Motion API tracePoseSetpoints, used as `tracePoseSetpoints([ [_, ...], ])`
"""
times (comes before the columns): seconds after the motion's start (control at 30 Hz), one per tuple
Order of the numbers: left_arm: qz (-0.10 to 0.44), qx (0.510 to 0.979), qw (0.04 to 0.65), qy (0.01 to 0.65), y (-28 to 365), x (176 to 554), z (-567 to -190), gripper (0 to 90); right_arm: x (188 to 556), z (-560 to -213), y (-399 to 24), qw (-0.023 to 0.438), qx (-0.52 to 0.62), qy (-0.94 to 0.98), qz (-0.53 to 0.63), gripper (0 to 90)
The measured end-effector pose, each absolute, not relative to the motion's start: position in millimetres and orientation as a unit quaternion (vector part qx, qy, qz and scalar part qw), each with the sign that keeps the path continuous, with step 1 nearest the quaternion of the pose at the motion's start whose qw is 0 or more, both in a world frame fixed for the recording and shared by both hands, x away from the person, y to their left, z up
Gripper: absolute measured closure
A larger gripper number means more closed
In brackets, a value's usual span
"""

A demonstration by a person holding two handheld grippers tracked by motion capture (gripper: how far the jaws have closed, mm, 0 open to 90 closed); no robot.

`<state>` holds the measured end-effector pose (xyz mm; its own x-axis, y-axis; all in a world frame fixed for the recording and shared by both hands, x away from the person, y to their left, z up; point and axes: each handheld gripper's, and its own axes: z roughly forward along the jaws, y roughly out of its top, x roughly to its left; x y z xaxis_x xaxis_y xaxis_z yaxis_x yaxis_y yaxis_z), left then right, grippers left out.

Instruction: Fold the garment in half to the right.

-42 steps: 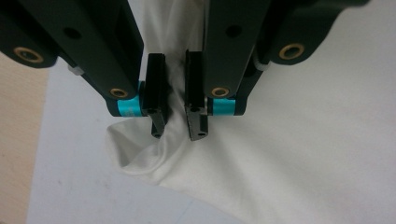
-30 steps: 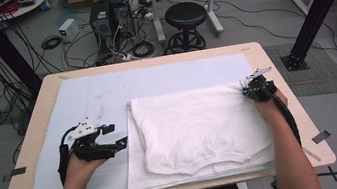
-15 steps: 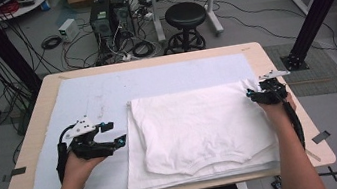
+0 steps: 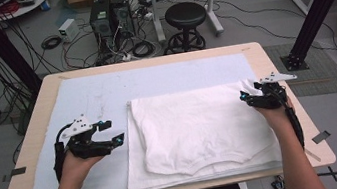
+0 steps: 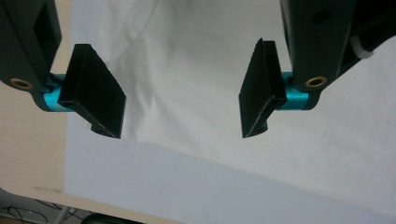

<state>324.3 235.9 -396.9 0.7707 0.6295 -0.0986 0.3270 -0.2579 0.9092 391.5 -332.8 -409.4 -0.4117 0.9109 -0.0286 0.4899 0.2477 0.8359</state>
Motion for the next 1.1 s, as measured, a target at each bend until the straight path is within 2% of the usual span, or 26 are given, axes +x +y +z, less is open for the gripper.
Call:
tracePoseSetpoints([
  [0.43,0.142,0.781,0.524,0.31,235,325,-400,26.2,359,-407,-312,0.256,0.422,0.747,0.445,25.7],
  [0.87,0.137,0.792,0.509,0.308,228,325,-407,26.2,352,-398,-303,0.261,0.399,0.75,0.459,21.7],
  [1.1,0.1,0.802,0.501,0.309,220,326,-419,26.1,354,-399,-302,0.261,0.397,0.755,0.452,21.7],
])
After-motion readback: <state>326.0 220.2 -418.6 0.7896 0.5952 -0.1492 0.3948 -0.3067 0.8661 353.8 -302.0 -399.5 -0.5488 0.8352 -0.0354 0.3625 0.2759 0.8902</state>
